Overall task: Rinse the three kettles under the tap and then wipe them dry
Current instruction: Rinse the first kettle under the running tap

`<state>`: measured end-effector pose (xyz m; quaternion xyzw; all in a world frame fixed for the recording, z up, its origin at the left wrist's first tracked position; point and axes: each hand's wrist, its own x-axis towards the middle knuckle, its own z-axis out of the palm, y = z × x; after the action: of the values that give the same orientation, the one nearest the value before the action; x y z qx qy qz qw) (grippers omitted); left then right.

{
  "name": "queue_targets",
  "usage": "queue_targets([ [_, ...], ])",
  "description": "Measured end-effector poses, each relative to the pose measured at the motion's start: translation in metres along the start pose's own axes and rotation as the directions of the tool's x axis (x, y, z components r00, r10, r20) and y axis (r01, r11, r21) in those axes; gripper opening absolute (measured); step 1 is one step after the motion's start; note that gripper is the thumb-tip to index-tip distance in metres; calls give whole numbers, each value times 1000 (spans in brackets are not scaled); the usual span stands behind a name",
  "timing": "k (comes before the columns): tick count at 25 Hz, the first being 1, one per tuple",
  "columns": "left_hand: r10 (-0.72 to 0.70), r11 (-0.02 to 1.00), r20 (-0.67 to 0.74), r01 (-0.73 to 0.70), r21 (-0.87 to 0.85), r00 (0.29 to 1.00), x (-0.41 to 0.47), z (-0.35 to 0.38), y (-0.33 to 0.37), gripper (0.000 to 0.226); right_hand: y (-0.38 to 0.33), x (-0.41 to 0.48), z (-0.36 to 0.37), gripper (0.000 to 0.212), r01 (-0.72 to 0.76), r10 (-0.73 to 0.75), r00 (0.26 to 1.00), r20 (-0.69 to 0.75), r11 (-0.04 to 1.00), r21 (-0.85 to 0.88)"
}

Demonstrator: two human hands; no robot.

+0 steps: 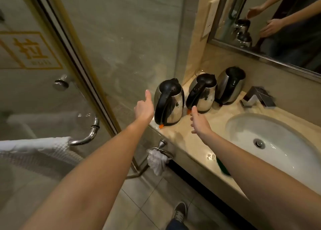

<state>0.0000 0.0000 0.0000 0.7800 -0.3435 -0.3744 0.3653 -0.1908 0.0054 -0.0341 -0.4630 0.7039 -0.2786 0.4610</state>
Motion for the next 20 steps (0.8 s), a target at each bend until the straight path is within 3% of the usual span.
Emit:
queue_targets([
  [7,-86,996,17,86,-5,996,21,41,13,83,5,52,14,65,-38,40,990,132,999,-17],
  [13,-158,979,41,162,-126,987,23,55,10,90,0,69,24,62,-60,54,987,153,998,32],
  [20,-132,957,-52,114,-265,990,15,53,3,74,-2,58,22,64,-89,82,980,181,996,31],
])
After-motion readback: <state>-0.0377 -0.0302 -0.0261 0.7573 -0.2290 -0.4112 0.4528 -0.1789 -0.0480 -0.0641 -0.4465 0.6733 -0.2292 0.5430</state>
